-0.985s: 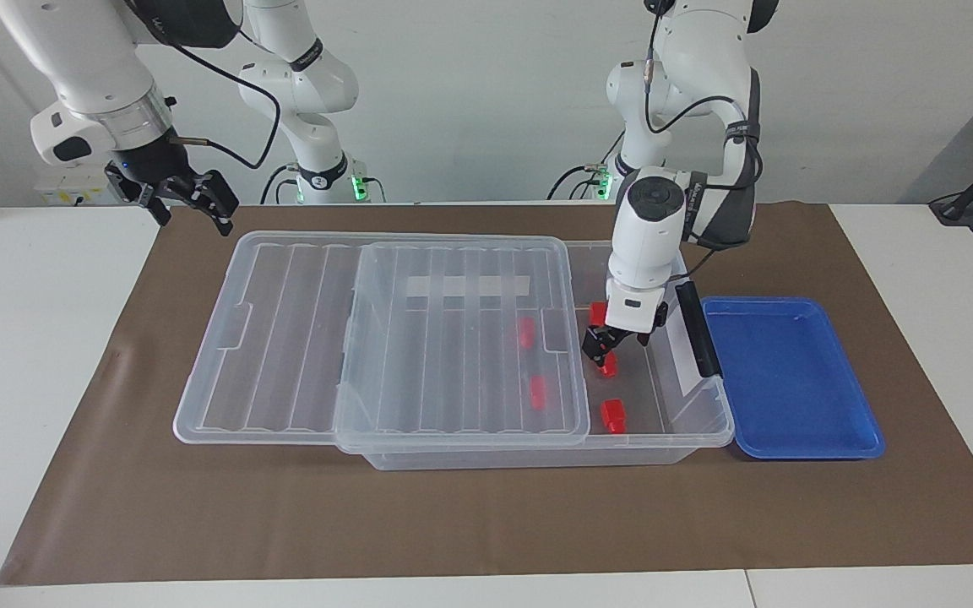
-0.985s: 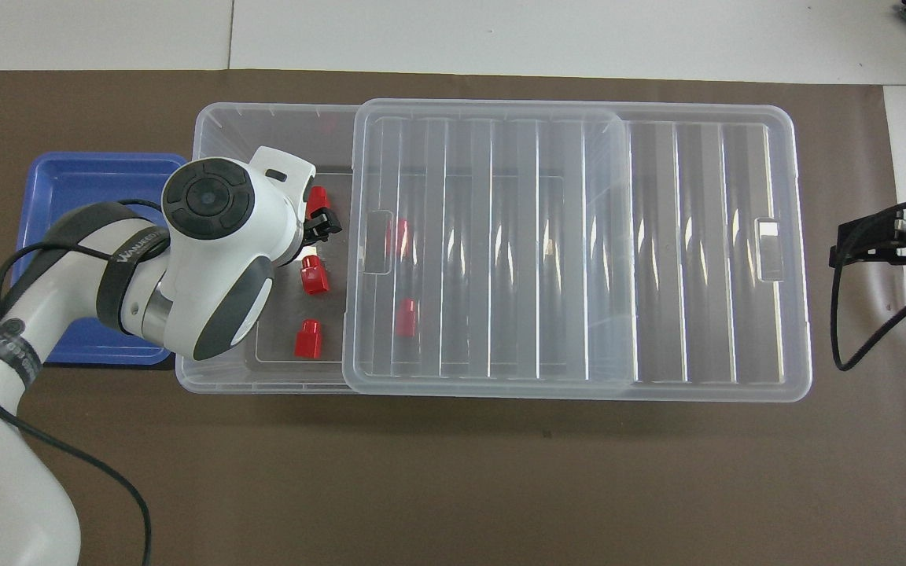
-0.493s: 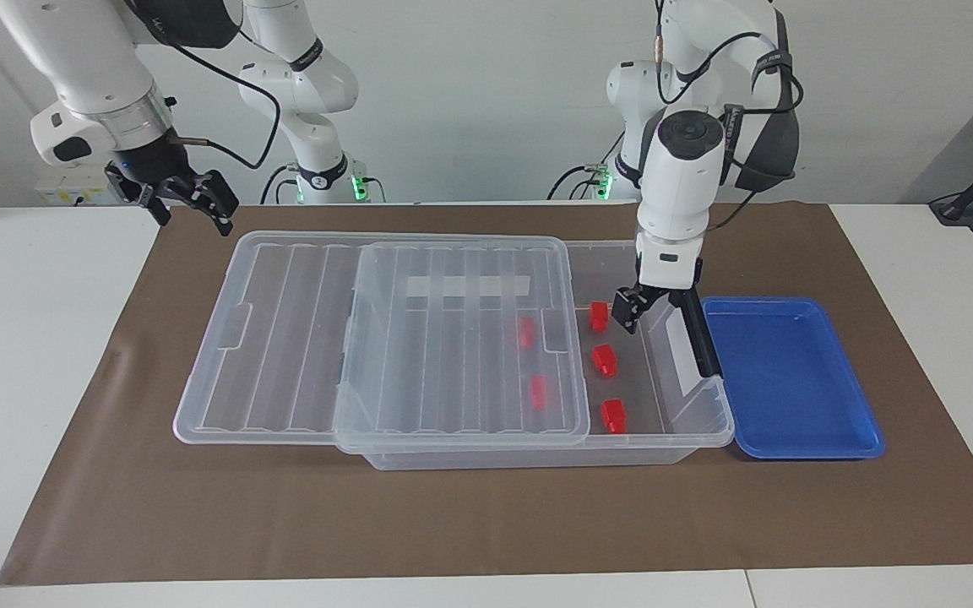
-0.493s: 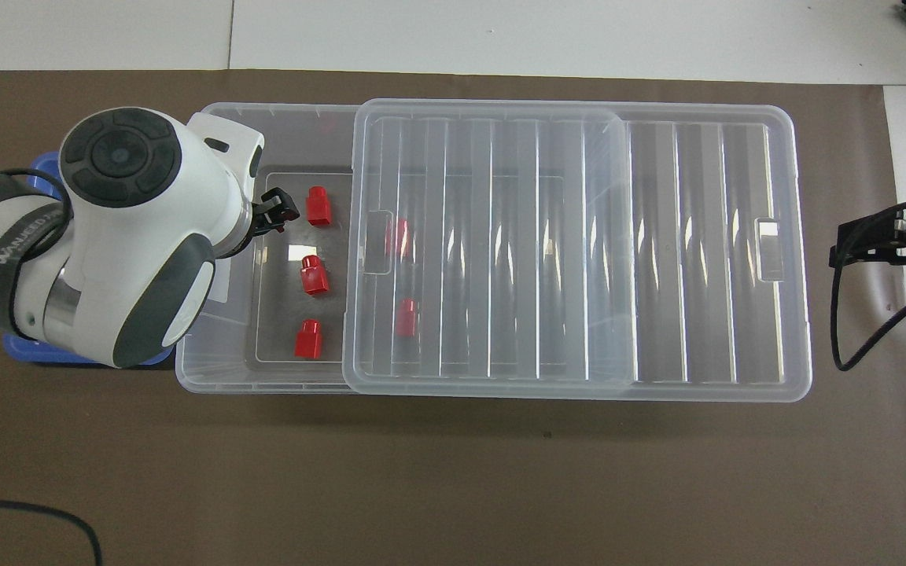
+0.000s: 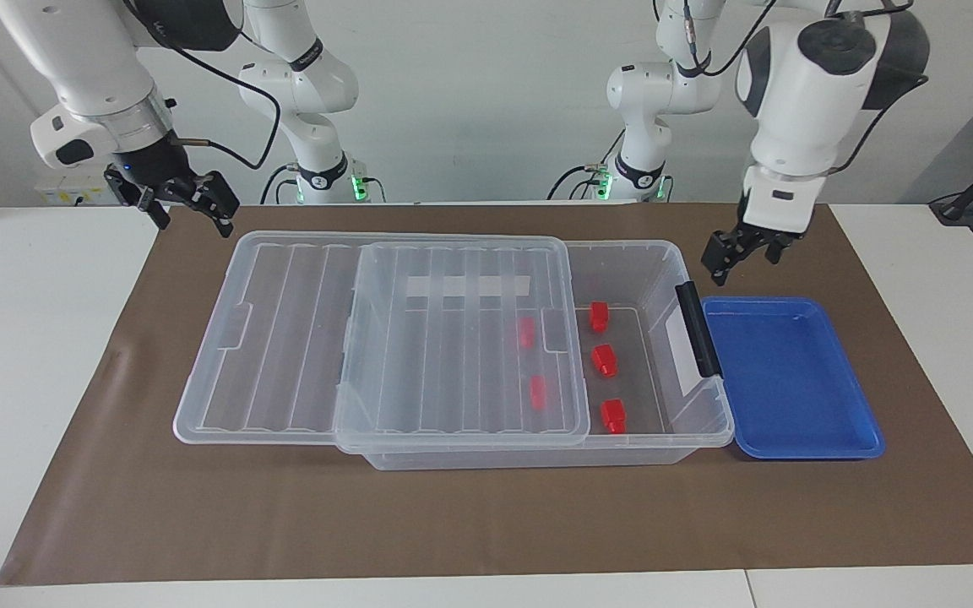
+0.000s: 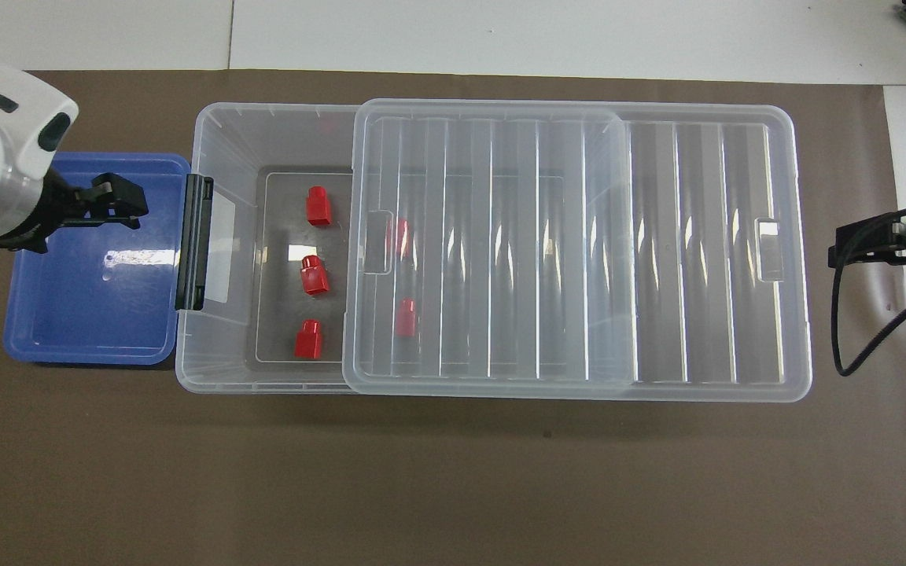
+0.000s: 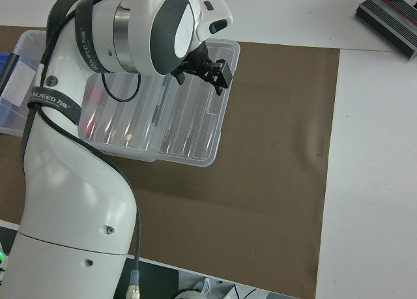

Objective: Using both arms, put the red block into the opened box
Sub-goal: 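Withdraw the left gripper back past the blue tray, then reach the right gripper to the far edge of the clear lid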

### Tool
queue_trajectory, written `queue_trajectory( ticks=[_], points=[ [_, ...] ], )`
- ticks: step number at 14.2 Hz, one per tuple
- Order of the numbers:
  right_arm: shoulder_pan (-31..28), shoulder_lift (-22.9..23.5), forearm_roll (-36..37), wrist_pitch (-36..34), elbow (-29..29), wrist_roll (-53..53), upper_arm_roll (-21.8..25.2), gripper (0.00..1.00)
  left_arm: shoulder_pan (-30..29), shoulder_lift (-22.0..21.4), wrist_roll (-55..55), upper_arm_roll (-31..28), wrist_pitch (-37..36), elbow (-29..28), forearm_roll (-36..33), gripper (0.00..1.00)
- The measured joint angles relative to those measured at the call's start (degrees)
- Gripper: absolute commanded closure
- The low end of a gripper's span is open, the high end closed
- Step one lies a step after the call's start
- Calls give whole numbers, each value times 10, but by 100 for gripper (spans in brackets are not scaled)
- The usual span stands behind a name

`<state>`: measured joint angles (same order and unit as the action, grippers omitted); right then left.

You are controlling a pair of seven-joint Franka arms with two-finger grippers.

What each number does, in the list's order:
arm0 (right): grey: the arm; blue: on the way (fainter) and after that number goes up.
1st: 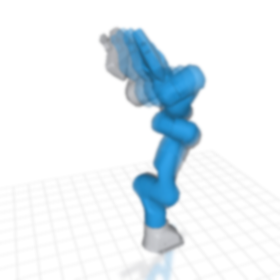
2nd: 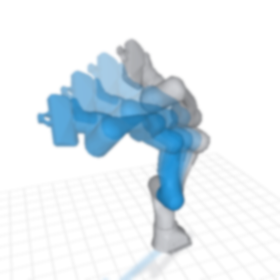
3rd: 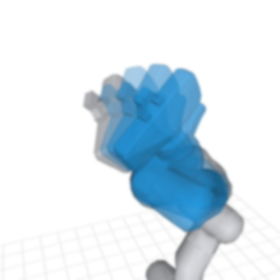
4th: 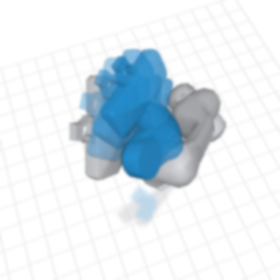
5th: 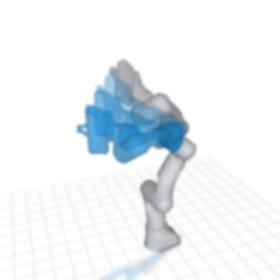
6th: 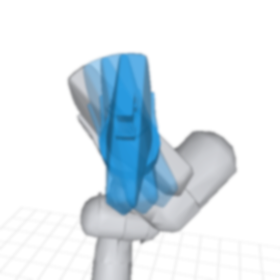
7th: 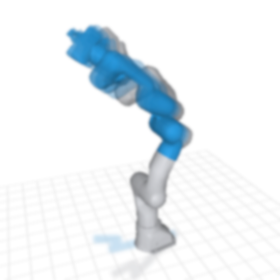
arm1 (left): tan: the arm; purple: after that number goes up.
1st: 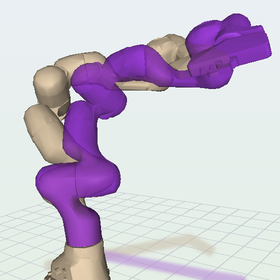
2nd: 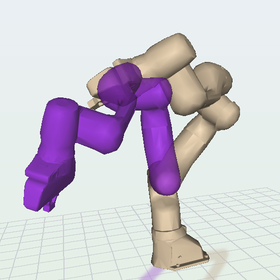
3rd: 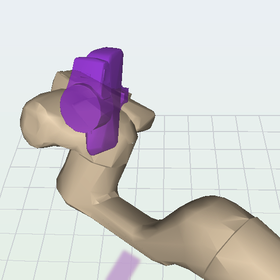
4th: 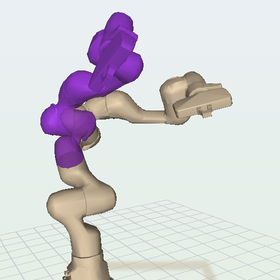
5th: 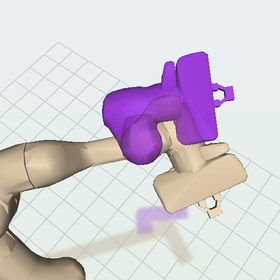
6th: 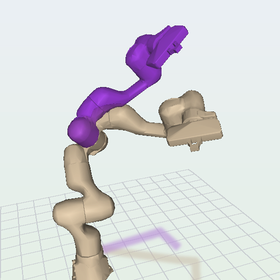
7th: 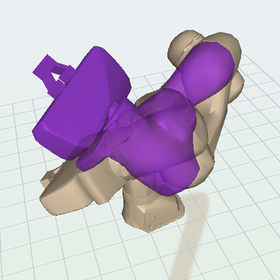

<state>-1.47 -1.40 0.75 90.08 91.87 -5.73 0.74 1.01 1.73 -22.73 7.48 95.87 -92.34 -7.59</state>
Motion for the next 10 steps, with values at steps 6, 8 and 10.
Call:
queue_trajectory(
  ticks=[6,8,10],
  points=[
    [-8,-11,0,8,23,1,0,66,-62,-38,98,-2,-42,0,7,0],
    [-8,-14,0,8,27,1,0,100,-66,-40,104,-2,-44,0,7,0],
    [-10,-14,0,14,29,2,0,100,-66,-40,109,-1,-45,-1,7,0]
  ],
)
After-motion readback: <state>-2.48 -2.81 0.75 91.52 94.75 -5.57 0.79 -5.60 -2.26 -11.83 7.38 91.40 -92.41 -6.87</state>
